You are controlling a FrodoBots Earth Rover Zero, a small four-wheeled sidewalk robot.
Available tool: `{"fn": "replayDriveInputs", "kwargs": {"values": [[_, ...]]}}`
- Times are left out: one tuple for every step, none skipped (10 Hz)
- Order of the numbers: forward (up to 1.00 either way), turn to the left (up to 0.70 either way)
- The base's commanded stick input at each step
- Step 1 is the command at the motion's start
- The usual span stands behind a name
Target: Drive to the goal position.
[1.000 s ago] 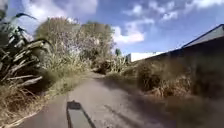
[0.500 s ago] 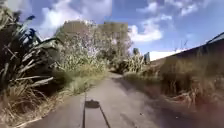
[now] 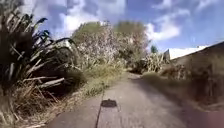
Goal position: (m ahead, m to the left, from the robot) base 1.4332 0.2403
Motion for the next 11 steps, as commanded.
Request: {"fn": "replayDriveInputs", "kwargs": {"values": [[0.7,-0.36],[0.7,-0.36],[0.7,-0.36],[0.7,-0.36],[0.7,-0.36],[0.7,-0.36],[0.7,-0.36],[0.7,-0.36],[0.7,-0.36],[0.6,-0.31],[0.25,-0.13]]}}
